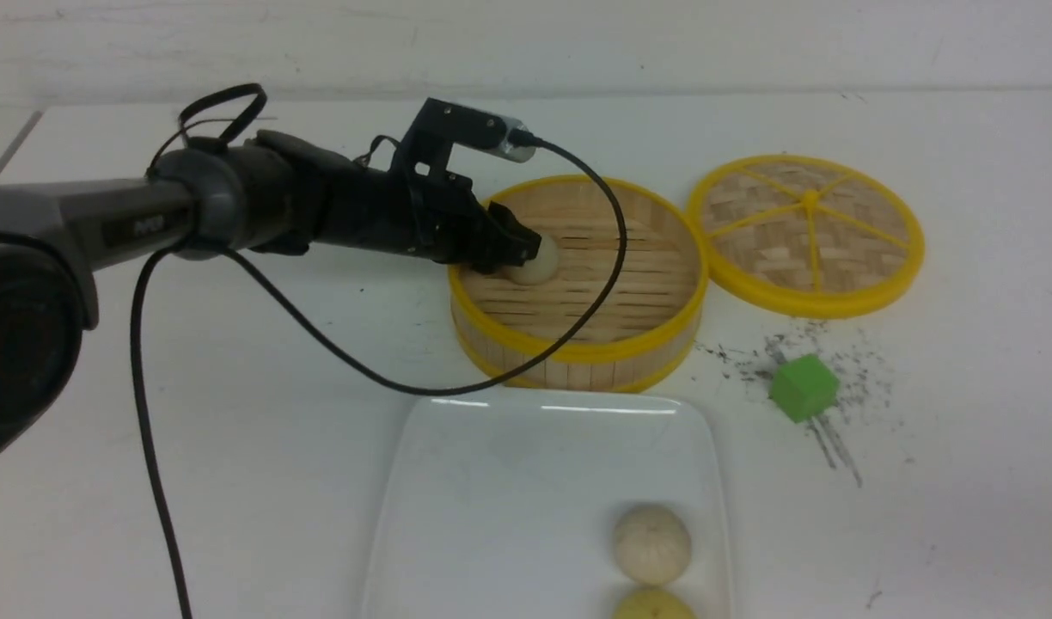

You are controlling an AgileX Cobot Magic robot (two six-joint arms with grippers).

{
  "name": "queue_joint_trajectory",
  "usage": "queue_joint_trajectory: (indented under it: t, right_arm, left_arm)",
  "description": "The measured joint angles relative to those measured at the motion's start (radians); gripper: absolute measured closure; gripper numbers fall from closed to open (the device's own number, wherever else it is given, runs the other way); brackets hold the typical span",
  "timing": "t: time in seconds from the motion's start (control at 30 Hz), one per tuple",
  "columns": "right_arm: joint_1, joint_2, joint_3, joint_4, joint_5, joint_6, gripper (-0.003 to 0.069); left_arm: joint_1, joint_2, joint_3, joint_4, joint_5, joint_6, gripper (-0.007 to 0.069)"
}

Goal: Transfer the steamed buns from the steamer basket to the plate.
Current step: Use the left arm to grab the steamed stuffed bun that is closest to it, then use the left arm to put the steamed stuffed bun into the plate

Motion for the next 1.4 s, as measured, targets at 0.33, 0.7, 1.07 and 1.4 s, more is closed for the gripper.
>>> queue_joint_trajectory:
  t: [0.33,0.7,1.07,1.4]
  right_arm:
    - [0.0,0.0,0.0,0.0,-0.001,0.0,0.0228]
    - [0.0,0.0,0.0,0.0,-0.013,0.0,0.0286]
    - [0.0,0.0,0.0,0.0,-0.107,-0.02,0.03]
    - [0.0,0.0,0.0,-0.01,-0.134,-0.023,0.03]
  left_arm:
    - [0.0,0.027,-0.002,-0.055,0.022,0.054,0.0603]
    - [0.0,-0.036,-0.001,-0.004,0.07,0.025,0.0603]
    - [0.0,-0.283,-0.001,0.31,0.14,-0.297,0.0603]
    - [0.0,-0.51,-0.001,0.592,0.344,-0.638,0.0603]
